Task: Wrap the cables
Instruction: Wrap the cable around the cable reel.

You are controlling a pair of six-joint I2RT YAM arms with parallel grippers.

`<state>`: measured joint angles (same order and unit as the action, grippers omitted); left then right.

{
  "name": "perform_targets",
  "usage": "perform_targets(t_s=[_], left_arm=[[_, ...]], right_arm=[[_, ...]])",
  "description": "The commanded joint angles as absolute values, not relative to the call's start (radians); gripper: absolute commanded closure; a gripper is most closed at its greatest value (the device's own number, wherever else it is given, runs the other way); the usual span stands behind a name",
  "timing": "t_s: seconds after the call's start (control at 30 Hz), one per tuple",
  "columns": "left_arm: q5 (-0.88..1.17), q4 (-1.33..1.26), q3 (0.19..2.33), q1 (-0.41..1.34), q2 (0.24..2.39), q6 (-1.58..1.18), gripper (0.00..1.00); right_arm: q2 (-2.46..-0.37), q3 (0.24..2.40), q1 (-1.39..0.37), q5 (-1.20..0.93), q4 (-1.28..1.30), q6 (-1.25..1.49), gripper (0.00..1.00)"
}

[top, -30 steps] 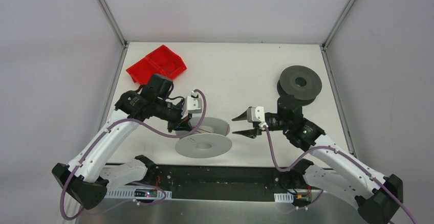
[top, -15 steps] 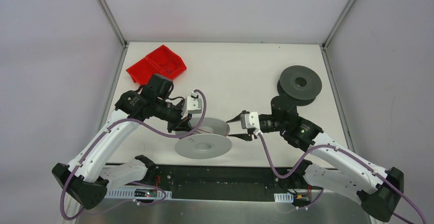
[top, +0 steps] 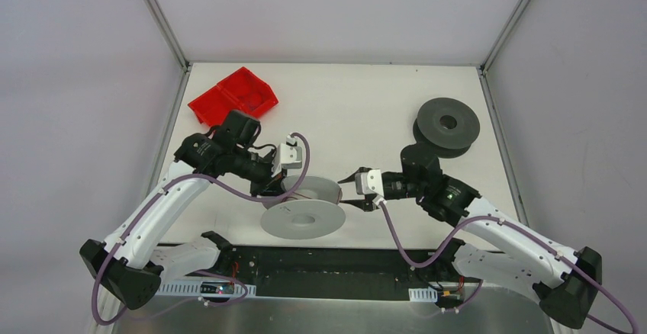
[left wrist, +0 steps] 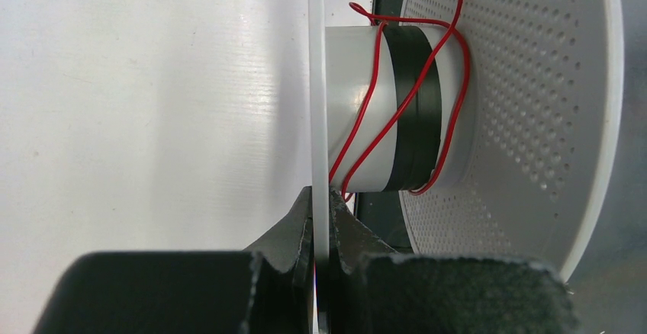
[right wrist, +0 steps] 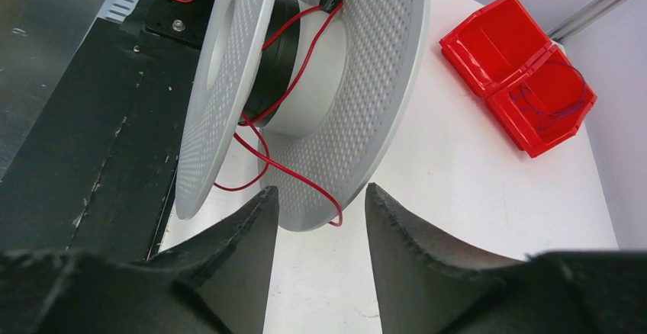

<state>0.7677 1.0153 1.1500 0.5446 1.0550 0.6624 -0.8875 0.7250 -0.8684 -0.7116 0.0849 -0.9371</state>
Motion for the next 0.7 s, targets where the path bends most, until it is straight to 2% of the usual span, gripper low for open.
perform_targets(t_s=[0.0,0.17,0.67], left_arm=[[0.814,0.994,1.193,0.553,1.057,0.651,1.00],[0.809,0.994,1.193,0.552,1.057,0.650,1.00],[0.802,0.994,1.200,0.552,1.065,0.638,1.00]], right_arm=[[-0.843,0.740,-0.878,-0.664,0.054,-0.960,0.50],[-0.823,0.746,-0.881,-0.670,0.077,-0.967,0.46],[-0.859,0.723,-0.917,-0.707,0.069,-0.965,0.54]])
